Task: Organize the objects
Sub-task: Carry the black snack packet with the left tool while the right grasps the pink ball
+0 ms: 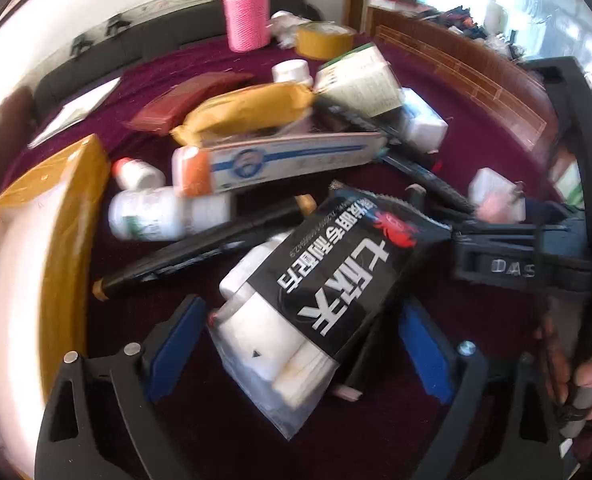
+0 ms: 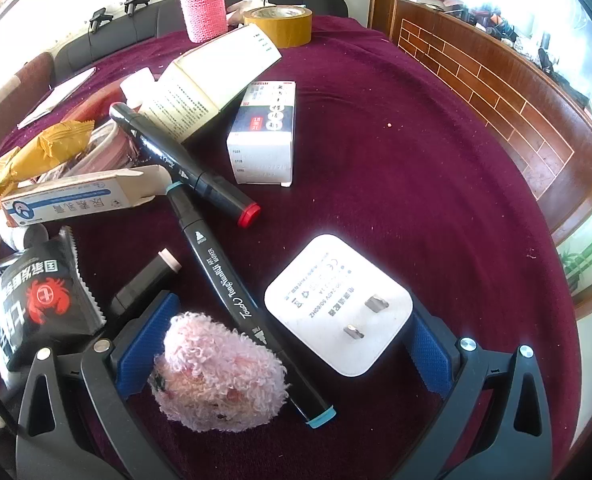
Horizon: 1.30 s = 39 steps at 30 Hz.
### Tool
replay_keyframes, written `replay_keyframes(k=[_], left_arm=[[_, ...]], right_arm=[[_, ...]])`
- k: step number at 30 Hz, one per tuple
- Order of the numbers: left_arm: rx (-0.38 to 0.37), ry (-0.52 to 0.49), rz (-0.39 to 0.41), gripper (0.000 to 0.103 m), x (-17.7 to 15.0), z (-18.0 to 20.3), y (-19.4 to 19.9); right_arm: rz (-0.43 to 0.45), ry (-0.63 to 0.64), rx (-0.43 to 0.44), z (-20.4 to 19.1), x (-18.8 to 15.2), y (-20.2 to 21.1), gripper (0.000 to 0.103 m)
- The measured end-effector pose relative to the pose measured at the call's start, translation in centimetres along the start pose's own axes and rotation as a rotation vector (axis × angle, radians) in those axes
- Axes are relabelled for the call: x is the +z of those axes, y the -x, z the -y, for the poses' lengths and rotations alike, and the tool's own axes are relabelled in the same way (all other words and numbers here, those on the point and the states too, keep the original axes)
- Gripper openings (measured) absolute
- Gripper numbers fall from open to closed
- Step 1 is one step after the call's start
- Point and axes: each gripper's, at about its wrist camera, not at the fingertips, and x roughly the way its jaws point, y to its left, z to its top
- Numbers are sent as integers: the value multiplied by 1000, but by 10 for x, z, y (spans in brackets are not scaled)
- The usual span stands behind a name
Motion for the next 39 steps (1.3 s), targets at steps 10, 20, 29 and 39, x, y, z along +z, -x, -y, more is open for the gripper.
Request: replay_keyframes(k=[10,20,29,39], left_arm=[[-84,-17,41,64,-6,8,19],[-84,-103,19,65,20,27,2],[-44,-108,-52,66,16,50,-20],[-106,90,142,36,-12,-10,61]], right_arm=[[51,-102,120,15,-2,8,103],[99,-267,244,39,-5,13,103],[109,-298,277,45,-1,11,103],[101,-265,350,49,0,15,103]])
